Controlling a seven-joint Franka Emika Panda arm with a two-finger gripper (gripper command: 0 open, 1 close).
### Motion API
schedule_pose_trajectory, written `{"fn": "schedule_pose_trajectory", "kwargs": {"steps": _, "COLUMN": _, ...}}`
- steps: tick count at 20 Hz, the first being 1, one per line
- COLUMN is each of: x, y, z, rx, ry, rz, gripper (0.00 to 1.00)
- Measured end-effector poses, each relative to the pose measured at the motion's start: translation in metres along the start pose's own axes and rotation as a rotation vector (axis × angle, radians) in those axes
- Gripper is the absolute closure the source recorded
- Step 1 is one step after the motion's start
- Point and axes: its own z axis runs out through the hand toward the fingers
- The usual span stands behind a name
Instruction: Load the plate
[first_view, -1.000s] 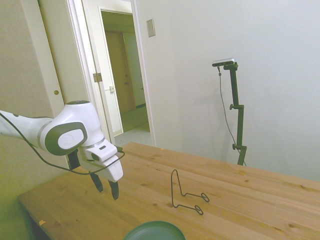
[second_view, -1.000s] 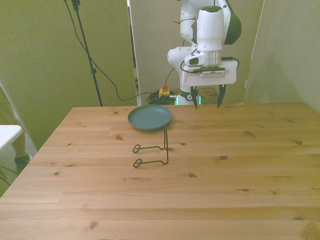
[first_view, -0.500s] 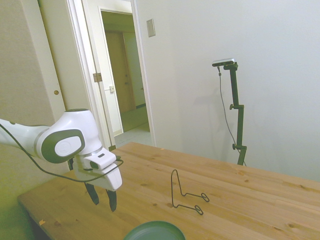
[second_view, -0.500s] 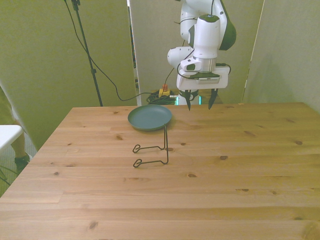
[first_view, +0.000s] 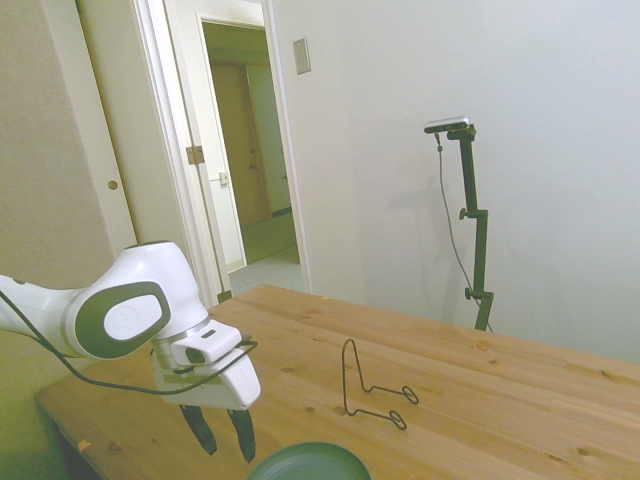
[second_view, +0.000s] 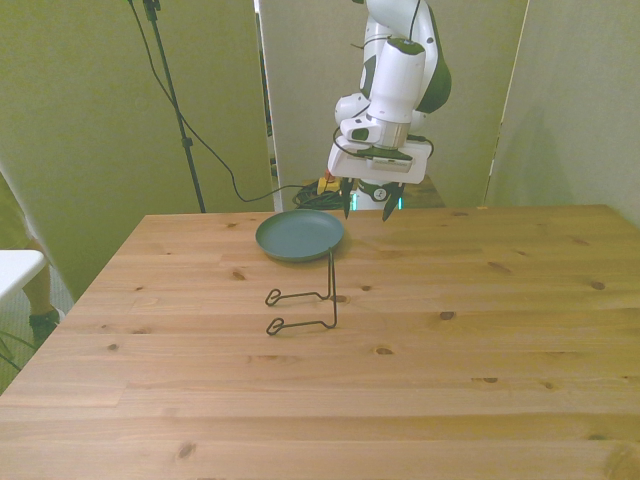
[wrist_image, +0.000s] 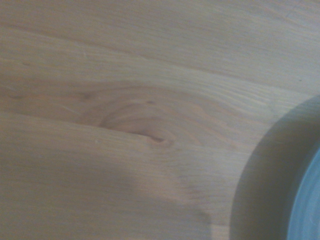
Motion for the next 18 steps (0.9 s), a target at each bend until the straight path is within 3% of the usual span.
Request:
{"fn": "schedule_pose_trajectory", "kwargs": {"steps": 7, "x": 0.009, "y": 0.007, "z": 0.027, "rx": -0.058, "ry": -0.004, "rz": -0.036, "gripper": 0.0}}
{"fn": "schedule_pose_trajectory", "kwargs": {"steps": 8, "x": 0.01, "y": 0.008, "z": 0.028, "rx": -0.059, "ry": -0.001, "rz": -0.036, "gripper": 1.0}}
{"fn": "schedule_pose_trajectory", "kwargs": {"steps": 18, "x": 0.021, "y": 0.011, "z": 0.032, "rx": -0.076, "ry": 0.027, "rz": -0.043, "gripper": 1.0}}
